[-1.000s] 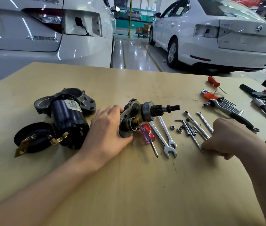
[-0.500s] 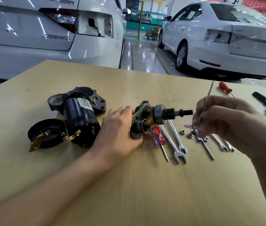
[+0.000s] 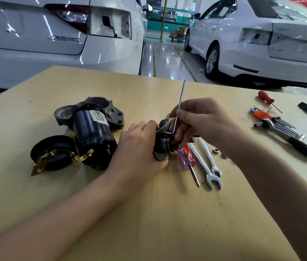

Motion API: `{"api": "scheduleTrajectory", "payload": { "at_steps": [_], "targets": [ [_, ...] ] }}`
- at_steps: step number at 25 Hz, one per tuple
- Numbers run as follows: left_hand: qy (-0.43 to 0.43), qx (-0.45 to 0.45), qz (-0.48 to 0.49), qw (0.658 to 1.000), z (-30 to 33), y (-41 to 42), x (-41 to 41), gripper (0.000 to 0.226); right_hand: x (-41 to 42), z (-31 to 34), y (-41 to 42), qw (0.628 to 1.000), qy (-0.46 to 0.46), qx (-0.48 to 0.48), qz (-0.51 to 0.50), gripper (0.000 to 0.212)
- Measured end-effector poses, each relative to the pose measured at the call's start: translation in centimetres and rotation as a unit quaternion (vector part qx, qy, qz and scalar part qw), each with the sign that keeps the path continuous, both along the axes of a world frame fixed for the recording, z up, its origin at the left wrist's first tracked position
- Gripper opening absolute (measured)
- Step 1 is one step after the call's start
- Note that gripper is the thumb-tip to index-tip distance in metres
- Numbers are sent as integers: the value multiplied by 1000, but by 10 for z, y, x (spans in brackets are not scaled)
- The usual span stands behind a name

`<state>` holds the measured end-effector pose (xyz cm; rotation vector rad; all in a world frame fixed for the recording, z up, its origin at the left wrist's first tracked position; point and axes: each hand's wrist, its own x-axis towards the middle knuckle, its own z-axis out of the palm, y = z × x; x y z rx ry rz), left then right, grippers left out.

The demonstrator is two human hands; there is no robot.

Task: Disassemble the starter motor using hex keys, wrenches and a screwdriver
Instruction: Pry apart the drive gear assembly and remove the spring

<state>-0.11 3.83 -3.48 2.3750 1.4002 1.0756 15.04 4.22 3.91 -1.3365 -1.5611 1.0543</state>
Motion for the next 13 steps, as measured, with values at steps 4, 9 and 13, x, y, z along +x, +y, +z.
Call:
{"api": "scheduleTrajectory", "payload": {
  "at_steps": [4,9,13],
  "targets": [
    [-3,-3,-4,1000,0,0,-1,41,-1,1,-1,1000,-26,-8,0,28],
    [-7,-9,-10,1000,0,1,-1,40,-4,-2,0,1000,-23,3,-7,29],
    [-11,-9,-16,1000,0,2,-1,41,-4,-4,1,999,-38,17,-29,30]
  ]
}}
